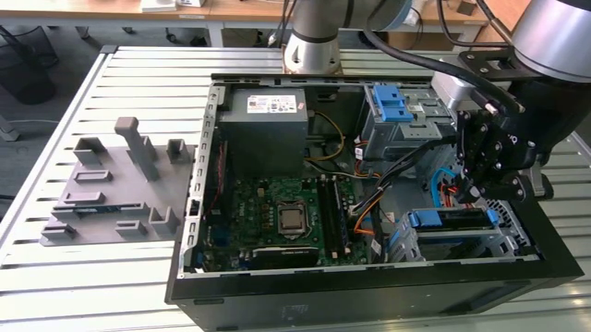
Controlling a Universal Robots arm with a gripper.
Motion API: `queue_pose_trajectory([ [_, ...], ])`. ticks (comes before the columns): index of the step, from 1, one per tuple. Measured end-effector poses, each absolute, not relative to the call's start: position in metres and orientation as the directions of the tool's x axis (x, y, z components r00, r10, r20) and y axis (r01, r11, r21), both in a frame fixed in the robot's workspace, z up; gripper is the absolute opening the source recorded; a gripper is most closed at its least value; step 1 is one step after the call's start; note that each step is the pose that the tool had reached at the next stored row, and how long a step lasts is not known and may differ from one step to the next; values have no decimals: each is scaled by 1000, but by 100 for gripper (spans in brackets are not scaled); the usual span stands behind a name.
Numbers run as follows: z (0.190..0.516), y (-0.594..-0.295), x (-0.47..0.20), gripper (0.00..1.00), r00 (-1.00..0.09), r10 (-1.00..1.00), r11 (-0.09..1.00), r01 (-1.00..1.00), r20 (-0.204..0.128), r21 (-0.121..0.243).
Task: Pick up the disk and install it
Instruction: 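Insert the second disk wire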
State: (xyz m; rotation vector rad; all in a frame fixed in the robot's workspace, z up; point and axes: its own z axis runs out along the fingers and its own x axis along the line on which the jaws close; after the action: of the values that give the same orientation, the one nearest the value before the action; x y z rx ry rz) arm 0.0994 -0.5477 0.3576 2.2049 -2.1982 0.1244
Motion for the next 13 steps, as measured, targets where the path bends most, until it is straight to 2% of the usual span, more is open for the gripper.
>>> queue_pose_trajectory([
  [13,368,-544,100,11,2,-997,-5,-999,75,-33],
])
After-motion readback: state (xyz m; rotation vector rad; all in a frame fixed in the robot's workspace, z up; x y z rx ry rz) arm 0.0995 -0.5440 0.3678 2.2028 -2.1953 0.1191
